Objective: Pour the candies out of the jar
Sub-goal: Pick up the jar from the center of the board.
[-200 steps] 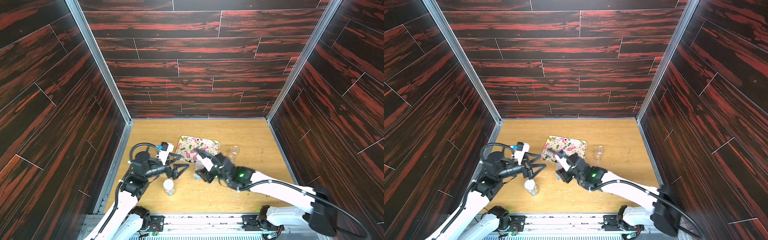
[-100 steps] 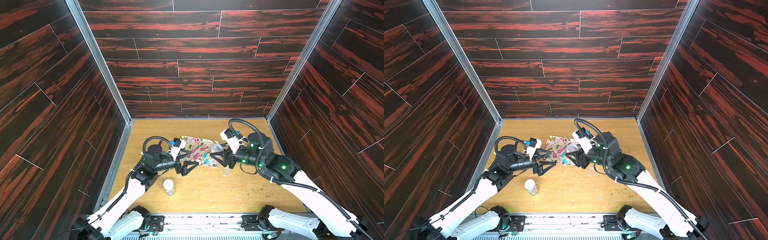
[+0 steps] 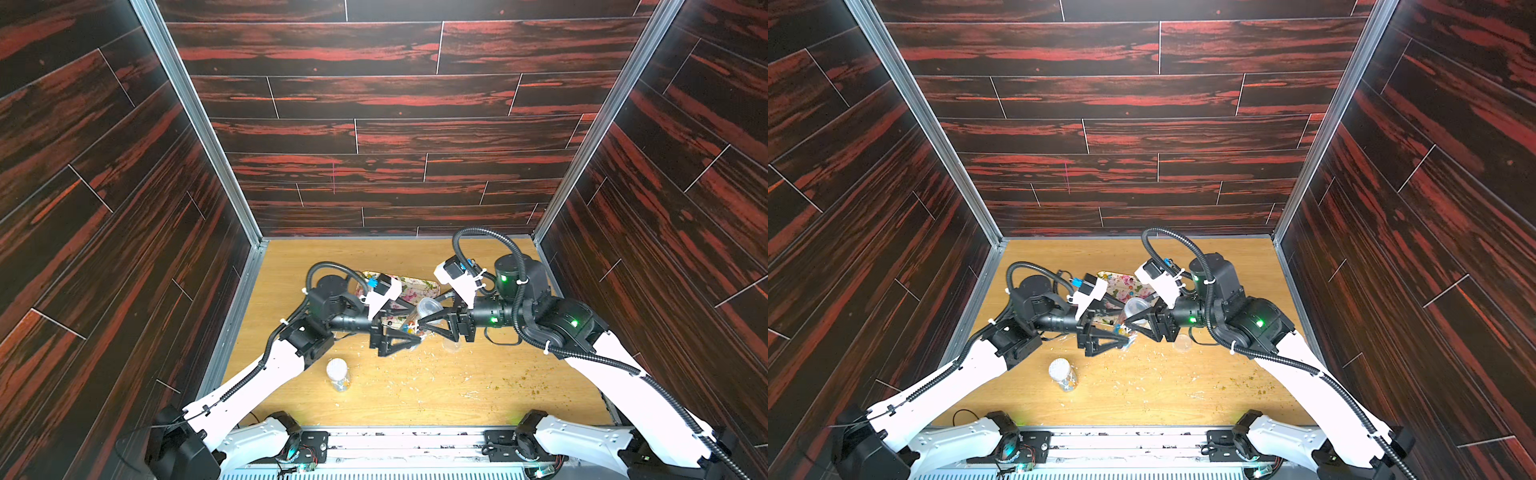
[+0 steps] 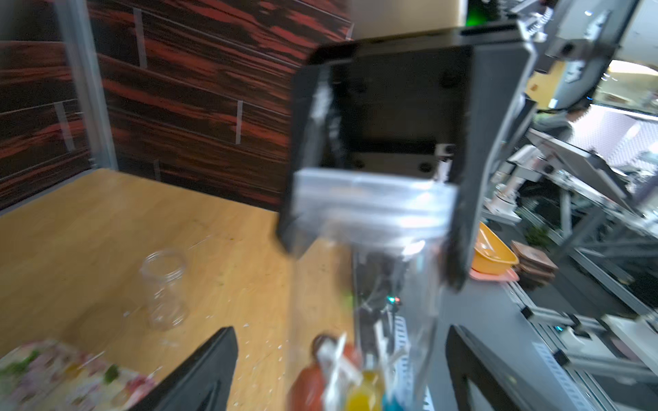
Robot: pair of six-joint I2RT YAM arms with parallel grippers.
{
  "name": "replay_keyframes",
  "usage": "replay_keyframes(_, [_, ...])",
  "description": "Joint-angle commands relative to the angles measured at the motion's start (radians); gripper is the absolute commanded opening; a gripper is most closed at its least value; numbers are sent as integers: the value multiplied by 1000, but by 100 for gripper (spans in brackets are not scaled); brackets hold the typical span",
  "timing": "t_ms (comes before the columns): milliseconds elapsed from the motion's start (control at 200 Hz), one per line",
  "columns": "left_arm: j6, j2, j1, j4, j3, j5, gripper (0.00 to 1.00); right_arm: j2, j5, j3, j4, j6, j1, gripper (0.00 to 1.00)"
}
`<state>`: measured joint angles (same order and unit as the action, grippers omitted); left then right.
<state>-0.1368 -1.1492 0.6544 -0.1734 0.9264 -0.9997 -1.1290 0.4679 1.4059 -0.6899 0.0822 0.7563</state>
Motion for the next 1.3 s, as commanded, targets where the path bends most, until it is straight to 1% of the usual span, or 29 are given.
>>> replay_keyframes(0, [70, -22, 15, 81, 43, -38, 90, -19, 62, 44, -1, -31, 3, 37])
replay_keyframes(306, [62, -42, 20, 58, 24, -24, 74, -18, 46, 60, 4, -24, 0, 37])
replay_keyframes(431, [-2, -18, 21, -60, -28, 10, 67, -25, 54, 61, -7, -25, 0, 36])
replay_keyframes(551, [-36, 8, 23, -132, -68, 48, 55, -30, 50, 63, -10, -26, 1, 36])
replay_keyframes(656, [-37, 9, 31, -127, -76, 48, 47, -38, 51, 73, -13, -27, 0, 36])
replay_keyframes(792, [-23, 18, 33, -112, -73, 60, 41, -48, 43, 80, -25, -31, -1, 36])
replay_keyframes(892, [-17, 30, 34, -110, -75, 83, 41, -55, 45, 75, -15, -13, -1, 43])
replay_keyframes(912, [-13, 32, 33, -109, -77, 89, 41, -55, 46, 74, -12, -8, -1, 47])
replay_keyframes(957, [-11, 36, 34, -106, -79, 103, 41, -56, 37, 70, -2, 12, 0, 63])
replay_keyframes(987, [-7, 40, 35, -105, -83, 115, 41, -54, 26, 67, 9, 30, -1, 69])
replay_keyframes(1012, [-6, 43, 34, -106, -86, 130, 43, -52, 19, 64, 13, 41, -1, 72])
replay_keyframes(1067, [-3, 53, 35, -106, -98, 167, 44, -45, -15, 54, 29, 79, -2, 76])
replay_keyframes(1137, [3, 63, 35, -109, -111, 206, 44, -35, -58, 43, 39, 130, 0, 77])
replay_keyframes(1232, [14, 72, 36, -113, -122, 231, 44, -29, -67, 40, 42, 191, -1, 80])
replay_keyframes(1298, [25, 72, 36, -109, -126, 244, 44, -35, -103, 56, 38, 248, 0, 81])
